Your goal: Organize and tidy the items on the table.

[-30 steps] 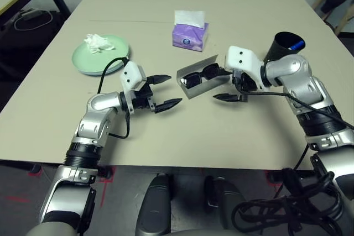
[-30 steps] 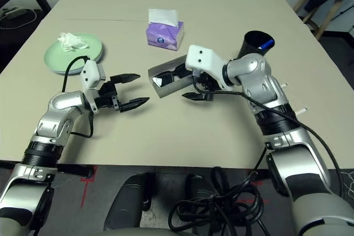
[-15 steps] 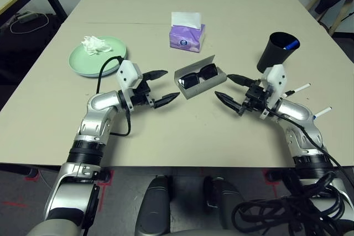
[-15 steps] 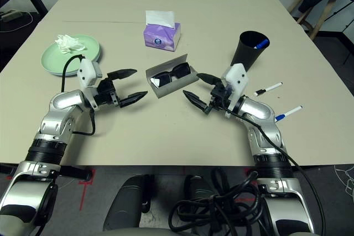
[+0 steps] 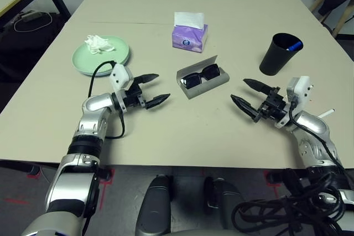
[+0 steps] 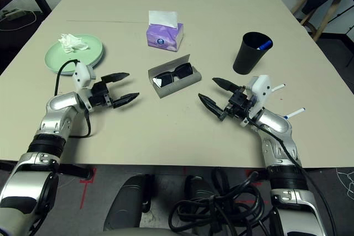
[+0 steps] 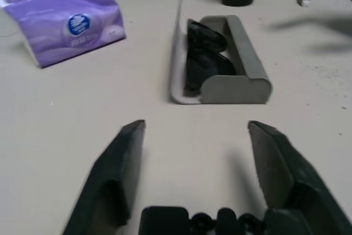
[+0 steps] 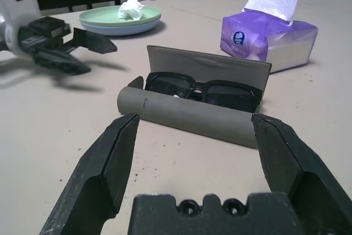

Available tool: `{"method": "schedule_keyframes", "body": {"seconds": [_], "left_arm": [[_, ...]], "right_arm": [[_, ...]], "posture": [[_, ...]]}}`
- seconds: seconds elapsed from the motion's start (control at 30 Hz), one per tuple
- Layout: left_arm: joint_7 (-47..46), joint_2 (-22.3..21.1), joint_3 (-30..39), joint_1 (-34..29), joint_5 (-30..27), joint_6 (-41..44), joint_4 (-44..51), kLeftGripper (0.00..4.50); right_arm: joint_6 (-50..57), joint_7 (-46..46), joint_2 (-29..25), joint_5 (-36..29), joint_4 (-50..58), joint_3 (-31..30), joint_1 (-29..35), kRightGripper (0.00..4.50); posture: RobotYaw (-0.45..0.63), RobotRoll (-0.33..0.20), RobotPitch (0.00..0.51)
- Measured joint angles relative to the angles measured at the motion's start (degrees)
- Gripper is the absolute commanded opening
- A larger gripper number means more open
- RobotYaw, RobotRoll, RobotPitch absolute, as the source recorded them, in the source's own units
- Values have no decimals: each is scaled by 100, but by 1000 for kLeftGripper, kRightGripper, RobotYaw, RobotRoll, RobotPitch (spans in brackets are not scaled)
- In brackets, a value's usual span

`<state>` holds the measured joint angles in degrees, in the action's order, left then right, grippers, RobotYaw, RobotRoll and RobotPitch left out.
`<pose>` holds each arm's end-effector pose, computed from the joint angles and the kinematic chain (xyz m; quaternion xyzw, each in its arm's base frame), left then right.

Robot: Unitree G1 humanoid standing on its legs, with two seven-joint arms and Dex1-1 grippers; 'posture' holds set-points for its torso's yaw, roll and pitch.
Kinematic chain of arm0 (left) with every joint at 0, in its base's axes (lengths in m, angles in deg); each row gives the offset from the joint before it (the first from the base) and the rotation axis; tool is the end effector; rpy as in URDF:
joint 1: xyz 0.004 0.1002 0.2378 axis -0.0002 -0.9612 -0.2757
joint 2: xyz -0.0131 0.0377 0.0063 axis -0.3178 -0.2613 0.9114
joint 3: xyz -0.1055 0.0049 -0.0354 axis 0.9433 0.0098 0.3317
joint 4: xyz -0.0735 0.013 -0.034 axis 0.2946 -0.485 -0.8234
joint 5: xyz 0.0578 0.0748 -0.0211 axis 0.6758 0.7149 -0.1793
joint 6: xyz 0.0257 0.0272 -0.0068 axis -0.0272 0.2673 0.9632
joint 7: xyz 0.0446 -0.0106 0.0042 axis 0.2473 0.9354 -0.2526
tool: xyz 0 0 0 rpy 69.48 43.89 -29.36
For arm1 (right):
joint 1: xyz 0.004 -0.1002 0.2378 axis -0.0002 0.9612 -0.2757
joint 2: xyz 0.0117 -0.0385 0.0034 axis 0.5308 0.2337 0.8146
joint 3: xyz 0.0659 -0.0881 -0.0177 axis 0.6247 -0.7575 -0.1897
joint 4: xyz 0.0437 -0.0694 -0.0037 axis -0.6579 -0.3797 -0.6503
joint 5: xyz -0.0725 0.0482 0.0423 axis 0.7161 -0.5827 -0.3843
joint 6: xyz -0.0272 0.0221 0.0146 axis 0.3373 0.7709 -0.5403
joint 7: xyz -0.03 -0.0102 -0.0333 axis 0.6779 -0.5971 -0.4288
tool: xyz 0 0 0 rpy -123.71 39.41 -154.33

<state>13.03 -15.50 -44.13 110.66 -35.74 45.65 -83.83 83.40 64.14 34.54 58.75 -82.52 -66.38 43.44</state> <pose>0.3182 0.2500 0.1050 0.1106 -0.0310 -0.4620 0.8794 0.2460 -0.2531 0.0975 -0.0551 -0.0970 0.4026 0.9086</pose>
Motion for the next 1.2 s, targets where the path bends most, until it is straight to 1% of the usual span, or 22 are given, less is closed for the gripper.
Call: {"method": "schedule_keyframes", "body": {"seconds": [0.1, 0.2, 0.23, 0.33, 0.5, 0.7, 0.9, 1.07, 1.2], "left_arm": [[-325, 33, 6, 273, 139, -4, -378, 1586], [-852, 118, 7, 606, 341, 35, -768, 341], [-1058, 177, 18, 751, 382, 96, -934, 19], [-1565, 317, 74, 1101, 435, 239, -1158, 19], [-1837, 516, 162, 1380, 455, 278, -1333, 19], [-1366, 794, 111, 1382, 512, 270, -1341, 19], [-966, 933, 69, 1382, 517, 288, -1309, 19], [-693, 1119, 36, 1382, 507, 390, -1091, 19], [-507, 1160, -30, 1341, 508, 477, -958, 19]], "right_arm": [[117, -91, -43, -86, 182, 42, 178, 4500], [205, -146, -42, -124, 205, 41, 239, 4500], [221, -175, -40, -133, 221, 40, 238, 4500], [270, -225, -8, -157, 324, 16, 194, 4500], [280, -240, 0, -160, 346, 0, 165, 4500], [197, -269, 35, -108, 171, -99, 134, 4500], [-20, -307, 45, -73, -286, -98, 101, 4500], [-156, -296, 52, -79, -363, -98, 46, 4500], [-243, -294, 57, -80, -433, -98, 37, 4500]], "posture": [[109, 0, 118], [109, 0, 120], [110, 0, 122], [113, 0, 125], [112, 0, 128], [104, 0, 125], [109, 0, 123], [103, 0, 115], [101, 0, 114]]}}
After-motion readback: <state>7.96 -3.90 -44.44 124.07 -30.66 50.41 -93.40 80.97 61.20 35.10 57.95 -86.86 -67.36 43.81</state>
